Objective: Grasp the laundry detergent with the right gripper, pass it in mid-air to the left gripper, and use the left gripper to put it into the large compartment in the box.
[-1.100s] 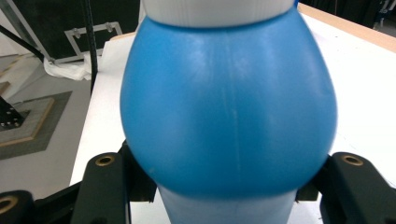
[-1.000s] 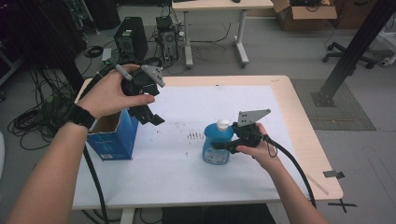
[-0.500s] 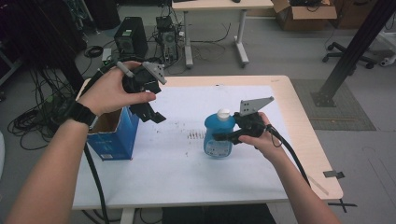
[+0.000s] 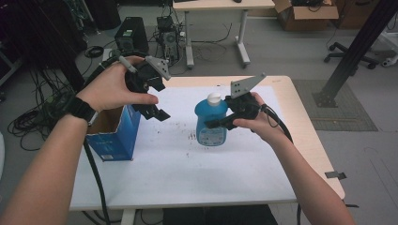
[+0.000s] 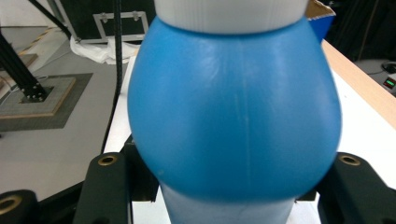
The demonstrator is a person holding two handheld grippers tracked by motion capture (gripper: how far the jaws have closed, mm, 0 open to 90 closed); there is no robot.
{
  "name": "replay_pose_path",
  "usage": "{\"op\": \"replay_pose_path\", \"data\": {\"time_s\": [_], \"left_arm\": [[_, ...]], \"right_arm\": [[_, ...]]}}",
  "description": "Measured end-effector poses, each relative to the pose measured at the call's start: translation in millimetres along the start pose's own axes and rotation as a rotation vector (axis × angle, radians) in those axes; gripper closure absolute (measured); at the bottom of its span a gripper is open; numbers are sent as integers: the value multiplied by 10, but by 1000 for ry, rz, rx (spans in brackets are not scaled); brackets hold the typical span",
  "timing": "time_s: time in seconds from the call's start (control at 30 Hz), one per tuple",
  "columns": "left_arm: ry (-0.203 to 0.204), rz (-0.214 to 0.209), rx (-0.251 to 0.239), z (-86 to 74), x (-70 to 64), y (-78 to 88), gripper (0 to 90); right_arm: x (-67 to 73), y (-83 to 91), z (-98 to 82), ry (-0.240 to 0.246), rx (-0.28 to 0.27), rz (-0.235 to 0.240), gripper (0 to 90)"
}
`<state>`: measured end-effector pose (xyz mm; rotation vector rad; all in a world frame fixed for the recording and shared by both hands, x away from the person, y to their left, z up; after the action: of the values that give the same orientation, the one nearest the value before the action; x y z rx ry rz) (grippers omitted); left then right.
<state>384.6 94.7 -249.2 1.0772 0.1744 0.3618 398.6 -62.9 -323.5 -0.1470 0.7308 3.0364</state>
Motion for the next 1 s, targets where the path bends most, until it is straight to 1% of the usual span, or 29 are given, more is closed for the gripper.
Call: {"op": "replay_pose_path", "data": {"time_s": [0.1,0.27,0.43,0.53,0.67,0.77,1.0], "left_arm": [[-2,-3,-4,25,-15,26,39],[-3,-4,-9,49,-30,37,39],[-8,-8,-8,82,-44,26,39],[-13,-6,-5,106,-55,17,38],[-15,-1,-2,135,-58,19,38],[-19,-5,-4,156,-66,18,37],[-30,-16,12,182,-101,-50,38]], "right_arm": [[-5,-72,100,15,13,22,419],[2,-197,236,28,16,61,420],[15,-313,353,53,37,78,420],[18,-370,406,56,38,87,420],[22,-430,438,59,41,94,420],[44,-484,439,67,54,103,420],[98,-605,463,79,67,122,420]]}}
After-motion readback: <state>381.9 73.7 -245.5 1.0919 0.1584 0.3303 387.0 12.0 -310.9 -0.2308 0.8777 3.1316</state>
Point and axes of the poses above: each handheld gripper's, and its own axes: y roughly backward along the jaws, z roughly out of its top, x roughly to its left, the point moved 9 cm from there along -y, roughly forward along the jaws, and after that the axes turned 9 degrees about y, right-handed, at the moved point
